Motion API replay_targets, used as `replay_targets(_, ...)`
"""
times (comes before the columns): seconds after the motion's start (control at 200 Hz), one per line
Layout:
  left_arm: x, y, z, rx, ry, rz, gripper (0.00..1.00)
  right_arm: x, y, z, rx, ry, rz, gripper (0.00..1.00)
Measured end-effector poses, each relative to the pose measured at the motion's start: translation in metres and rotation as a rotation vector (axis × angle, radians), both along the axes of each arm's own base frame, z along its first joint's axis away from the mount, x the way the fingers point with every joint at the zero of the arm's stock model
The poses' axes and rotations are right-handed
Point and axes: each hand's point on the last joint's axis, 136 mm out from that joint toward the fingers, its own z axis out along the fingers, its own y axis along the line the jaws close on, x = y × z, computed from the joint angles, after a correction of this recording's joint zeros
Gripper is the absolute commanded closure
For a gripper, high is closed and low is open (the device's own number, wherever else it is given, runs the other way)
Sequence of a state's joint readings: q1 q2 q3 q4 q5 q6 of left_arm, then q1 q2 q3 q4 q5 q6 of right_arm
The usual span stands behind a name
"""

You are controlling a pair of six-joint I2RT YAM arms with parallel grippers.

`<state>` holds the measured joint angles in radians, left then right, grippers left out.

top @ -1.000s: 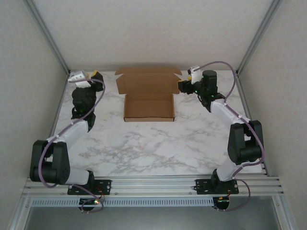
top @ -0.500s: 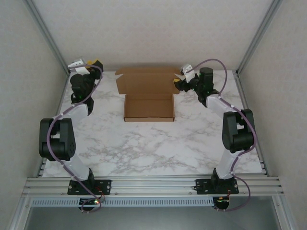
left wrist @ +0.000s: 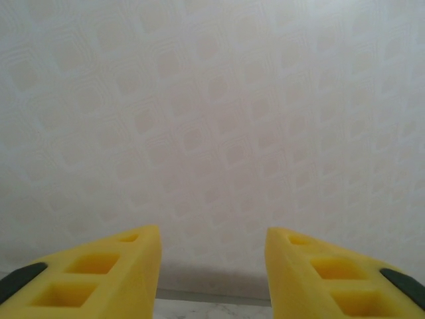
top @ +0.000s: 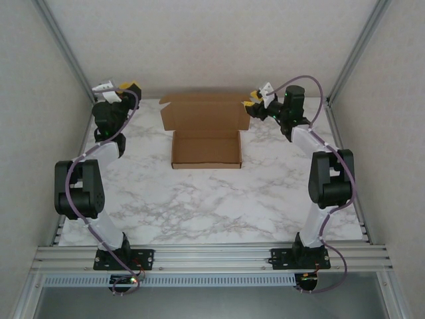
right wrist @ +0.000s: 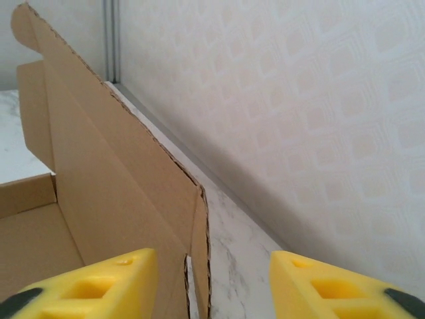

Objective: Fold the paper box

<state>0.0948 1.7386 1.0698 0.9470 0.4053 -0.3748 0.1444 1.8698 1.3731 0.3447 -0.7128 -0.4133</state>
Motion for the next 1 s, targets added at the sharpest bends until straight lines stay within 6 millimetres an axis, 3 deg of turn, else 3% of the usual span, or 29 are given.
replay_targets(0.215, -0.001, -0.004, 0.000, 0.005, 0.001, -0.024, 0.56, -0.001, 0.004, -0.004, 0.007, 0.036, 0.035, 0.93)
replay_targets(0.496, -0.001, -0.007, -0.004, 0.009, 0.017, -0.038, 0.53, 0.000, 0.012, -0.006, -0.001, 0.068, 0.013, 0.98)
replay_targets(0.741, -0.007, -0.003, -0.003, 0.034, 0.029, -0.004, 0.52, -0.004, 0.049, -0.007, -0.040, 0.062, -0.070, 1.00)
replay_targets(1.001, -0.022, -0.045, -0.008, 0.391, -0.087, -0.222, 0.51, -0.003, 0.046, -0.008, -0.050, 0.063, -0.115, 0.99)
